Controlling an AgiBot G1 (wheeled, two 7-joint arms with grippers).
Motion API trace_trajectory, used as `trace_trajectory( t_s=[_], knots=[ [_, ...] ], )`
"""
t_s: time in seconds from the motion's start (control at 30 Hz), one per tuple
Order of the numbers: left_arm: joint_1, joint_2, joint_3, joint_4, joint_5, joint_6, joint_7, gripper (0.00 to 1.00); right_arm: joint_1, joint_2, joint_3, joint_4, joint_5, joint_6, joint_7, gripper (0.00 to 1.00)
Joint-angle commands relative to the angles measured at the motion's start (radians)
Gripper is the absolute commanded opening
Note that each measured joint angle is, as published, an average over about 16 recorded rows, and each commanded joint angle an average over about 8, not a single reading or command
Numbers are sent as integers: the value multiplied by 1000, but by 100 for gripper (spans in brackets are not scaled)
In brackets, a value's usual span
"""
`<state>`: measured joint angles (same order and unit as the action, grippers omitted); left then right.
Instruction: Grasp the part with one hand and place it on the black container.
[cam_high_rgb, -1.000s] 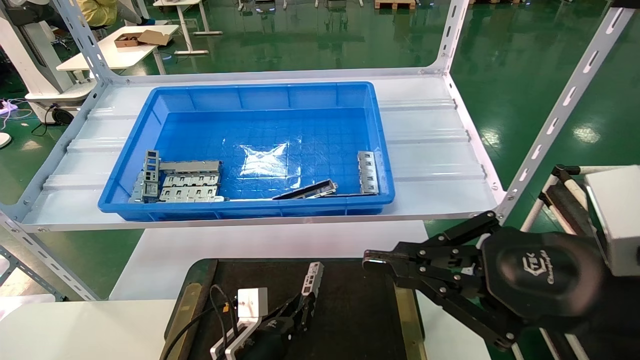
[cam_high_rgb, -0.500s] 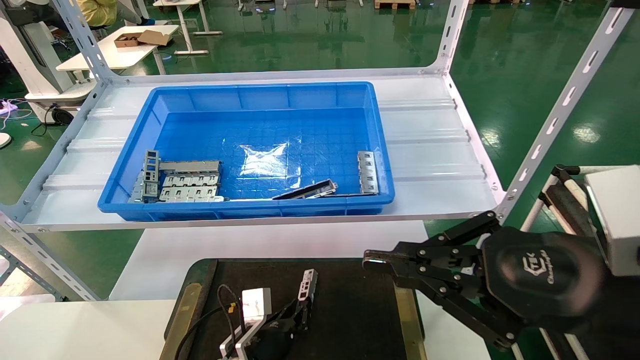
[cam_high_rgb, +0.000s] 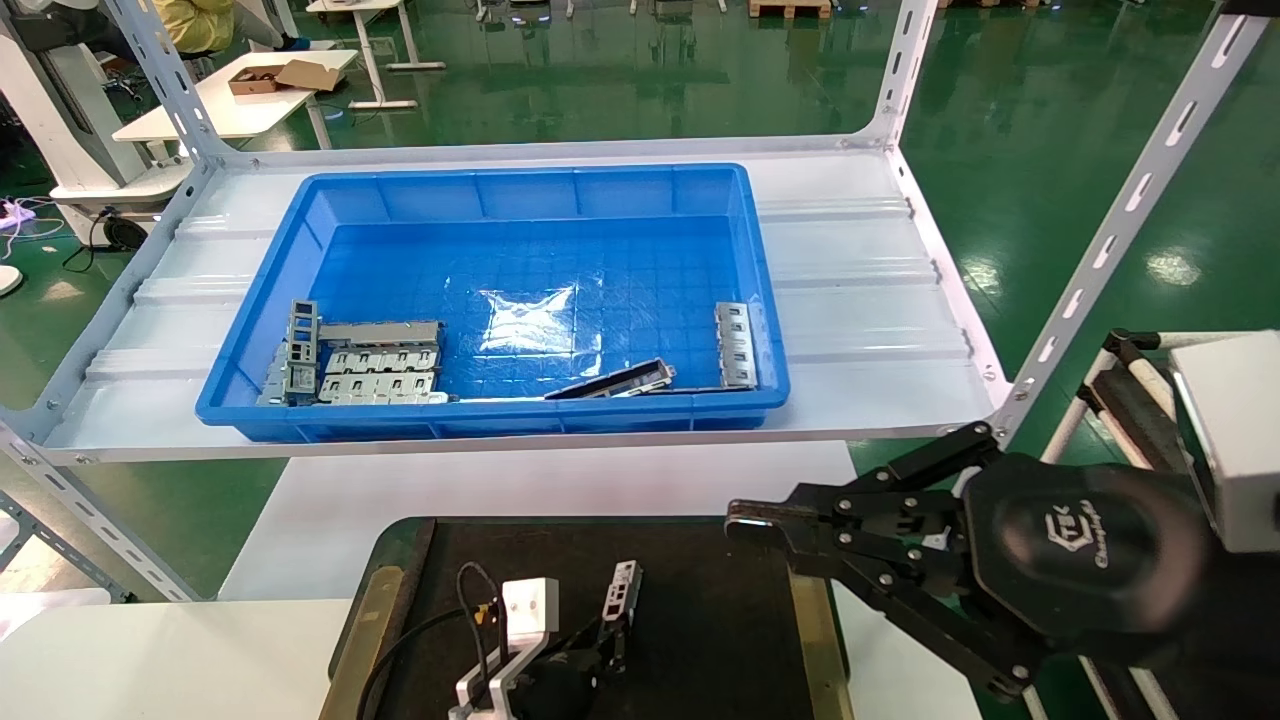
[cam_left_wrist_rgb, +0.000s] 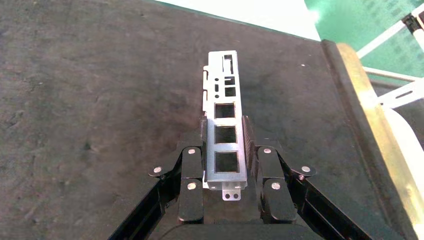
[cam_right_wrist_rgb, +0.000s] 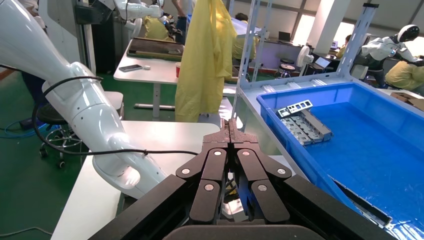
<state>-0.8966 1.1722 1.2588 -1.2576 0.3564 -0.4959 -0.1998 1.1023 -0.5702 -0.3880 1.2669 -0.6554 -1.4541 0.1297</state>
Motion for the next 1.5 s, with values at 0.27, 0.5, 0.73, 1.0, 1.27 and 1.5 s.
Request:
trace_trajectory(
  t_s=[0.27, 0.5, 0.73, 1.0, 1.27, 1.5],
  knots=[
    [-25, -14, 36, -47, -71, -51, 36, 100, 0, 0, 0, 0, 0, 0, 0, 99],
    [-23, -14, 40, -50, -81, -58, 37, 100, 0, 0, 0, 0, 0, 0, 0, 100],
    [-24, -20, 39, -55, -84, -48, 36, 100, 0, 0, 0, 0, 0, 0, 0, 100],
    [-27, -74, 36, -79, -44, 64, 41, 100, 0, 0, 0, 0, 0, 0, 0, 100],
    [-34, -192, 31, -80, 16, 341, 62, 100, 0, 0, 0, 0, 0, 0, 0, 100],
    [-58, -299, 25, -73, 61, 587, 105, 100, 0, 0, 0, 0, 0, 0, 0, 100]
  ],
)
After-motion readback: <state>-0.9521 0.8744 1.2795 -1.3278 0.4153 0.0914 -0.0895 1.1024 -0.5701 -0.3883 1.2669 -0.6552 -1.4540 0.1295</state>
